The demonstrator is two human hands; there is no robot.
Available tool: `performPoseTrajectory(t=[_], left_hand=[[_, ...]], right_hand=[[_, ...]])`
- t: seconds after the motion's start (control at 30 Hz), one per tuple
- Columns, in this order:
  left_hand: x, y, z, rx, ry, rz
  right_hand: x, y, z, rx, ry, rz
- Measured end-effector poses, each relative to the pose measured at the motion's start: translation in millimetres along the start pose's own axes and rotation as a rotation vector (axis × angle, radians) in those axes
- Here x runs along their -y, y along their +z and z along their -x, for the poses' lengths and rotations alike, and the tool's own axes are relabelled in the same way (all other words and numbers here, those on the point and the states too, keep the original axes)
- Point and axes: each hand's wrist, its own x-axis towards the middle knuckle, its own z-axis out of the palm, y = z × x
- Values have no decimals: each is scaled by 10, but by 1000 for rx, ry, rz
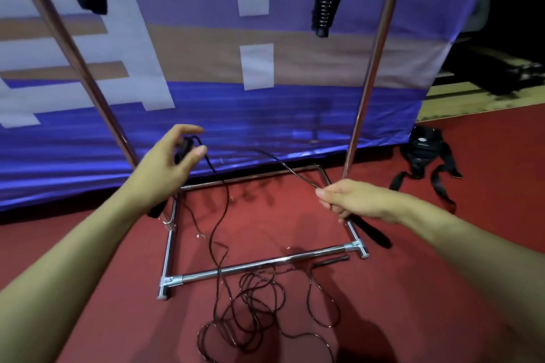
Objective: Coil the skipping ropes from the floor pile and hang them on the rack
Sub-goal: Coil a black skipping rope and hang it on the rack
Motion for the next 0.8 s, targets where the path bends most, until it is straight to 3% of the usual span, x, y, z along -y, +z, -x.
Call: performPoseTrajectory(t=[0.1, 0.27, 0.33, 0.5, 0.57, 0.63, 0.77, 0.8], left_hand=[[-103, 163, 41, 61, -119, 39], [-575, 443, 212, 244, -227, 597], [-715, 591, 321, 342, -265, 717], [-928, 839, 469, 430, -224, 661], [-995, 878, 476, 451, -229, 676], [-1021, 880, 472, 465, -204, 638], [-1055, 784, 457, 487, -256, 692], [-1062, 760, 457, 489, -270, 735]], right_hand=[[210, 92, 21, -2, 0, -447], [628, 280, 82, -10, -33, -1061], [788, 358, 91, -101, -70, -1181], [968, 376, 64, -321, -111, -1262], [968, 400, 80, -347, -129, -1209], [891, 393, 78, -342, -157, -992], [668, 180, 143, -400, -71, 143], [584, 95, 114, -445, -23, 302]])
